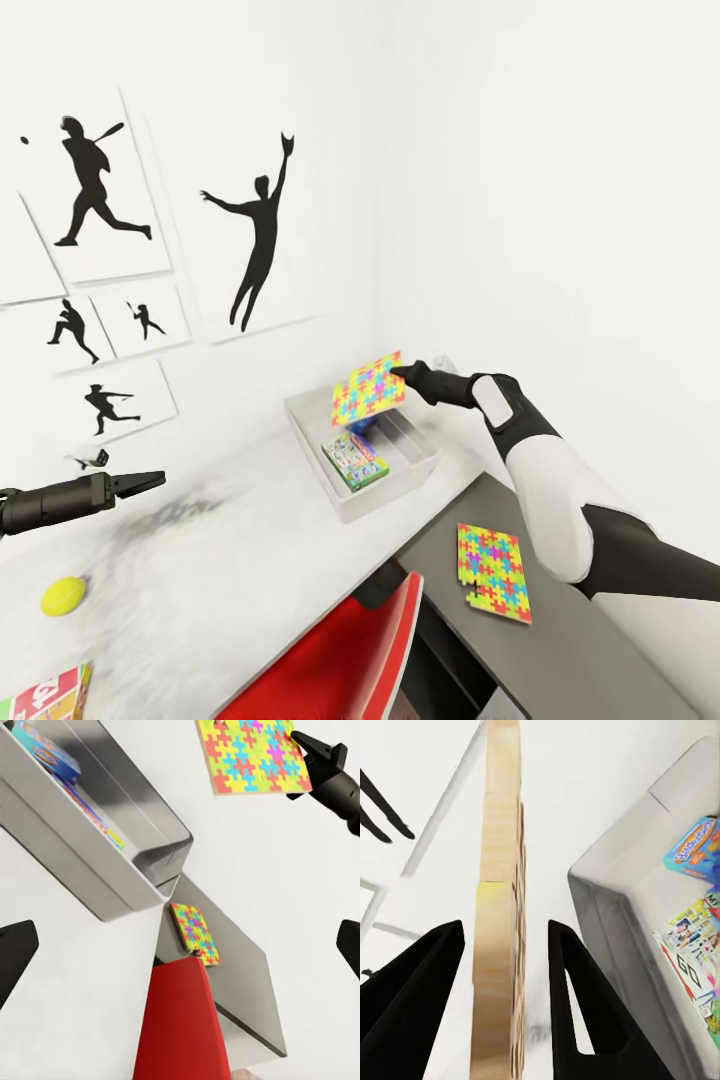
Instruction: Put all the toys in the child's room - the three board games (two on the bed and one on the table), the two jigsaw puzzles on the table, and the tennis ball on the table - inside the toy box on the table in the child's room.
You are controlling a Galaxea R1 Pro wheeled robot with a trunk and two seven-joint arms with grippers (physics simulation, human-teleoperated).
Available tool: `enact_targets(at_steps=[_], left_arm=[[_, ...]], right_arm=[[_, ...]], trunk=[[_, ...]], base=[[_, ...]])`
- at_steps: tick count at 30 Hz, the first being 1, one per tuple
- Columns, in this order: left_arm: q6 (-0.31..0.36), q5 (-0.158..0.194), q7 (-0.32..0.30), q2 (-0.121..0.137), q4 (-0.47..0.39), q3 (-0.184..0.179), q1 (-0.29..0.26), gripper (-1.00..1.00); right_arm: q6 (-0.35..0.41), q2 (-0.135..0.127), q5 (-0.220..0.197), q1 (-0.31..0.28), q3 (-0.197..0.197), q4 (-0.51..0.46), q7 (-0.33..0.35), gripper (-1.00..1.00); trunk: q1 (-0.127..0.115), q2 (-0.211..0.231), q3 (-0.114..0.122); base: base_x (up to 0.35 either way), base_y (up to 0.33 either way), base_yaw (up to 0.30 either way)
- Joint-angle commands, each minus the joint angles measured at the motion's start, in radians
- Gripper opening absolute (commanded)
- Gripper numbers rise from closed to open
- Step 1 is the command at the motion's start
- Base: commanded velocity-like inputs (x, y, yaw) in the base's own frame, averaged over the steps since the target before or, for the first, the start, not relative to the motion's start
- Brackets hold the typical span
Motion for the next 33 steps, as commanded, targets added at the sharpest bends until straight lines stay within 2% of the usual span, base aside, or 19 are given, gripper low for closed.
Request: enact_targets(at_steps=[1, 3, 8, 10, 18, 22, 25, 27, 33], left_arm=[[0.011, 0.002, -0.004, 0.000, 0.000, 0.000, -0.001, 1.00], [0.011, 0.014, -0.004, 0.000, 0.002, 0.001, -0.001, 1.00], [0.011, 0.075, -0.004, 0.001, 0.004, -0.001, 0.003, 1.00], [0.011, 0.087, -0.004, 0.001, 0.004, -0.001, 0.005, 1.00], [0.016, 0.115, -0.004, -0.001, 0.005, -0.002, 0.008, 1.00], [0.020, 0.138, -0.004, -0.001, 0.007, -0.002, 0.010, 1.00], [0.029, 0.198, -0.004, -0.001, 0.010, -0.002, 0.021, 1.00], [0.032, 0.214, -0.004, -0.001, 0.010, -0.002, 0.024, 1.00], [0.034, 0.226, -0.004, -0.001, 0.011, -0.003, 0.029, 1.00]], right_arm=[[-0.001, 0.003, 0.001, -0.001, -0.008, -0.001, 0.001, -1.00], [-0.009, 0.007, 0.001, -0.001, -0.008, -0.001, 0.001, -1.00], [-0.017, 0.011, -0.002, 0.000, -0.009, -0.002, 0.002, -1.00], [-0.018, 0.012, -0.006, 0.000, -0.008, -0.002, 0.002, -1.00], [-0.024, 0.013, -0.084, 0.005, -0.011, -0.002, 0.001, -1.00], [-0.029, 0.014, -0.107, 0.014, -0.011, -0.003, 0.001, -1.00], [-0.085, 0.013, -0.131, 0.022, -0.011, -0.002, 0.000, -1.00], [-0.112, 0.013, -0.136, 0.025, -0.010, 0.000, -0.001, -1.00], [-0.139, 0.015, -0.141, 0.032, -0.009, 0.008, -0.003, -1.00]], trunk=[[0.001, -0.002, -0.004], [0.001, -0.002, -0.007], [0.001, -0.002, -0.016], [0.001, -0.002, -0.019], [0.001, -0.002, -0.032], [0.001, -0.002, -0.039], [0.001, -0.002, -0.043], [0.001, -0.002, -0.047], [0.001, -0.002, -0.057]], base=[[0.000, 0.000, 0.000], [0.000, 0.000, 0.000], [0.000, 0.000, 0.000], [0.000, 0.000, 0.000], [0.000, 0.000, 0.000], [0.000, 0.000, 0.000], [0.000, 0.000, 0.000], [0.000, 0.000, 0.000], [0.000, 0.000, 0.000]])
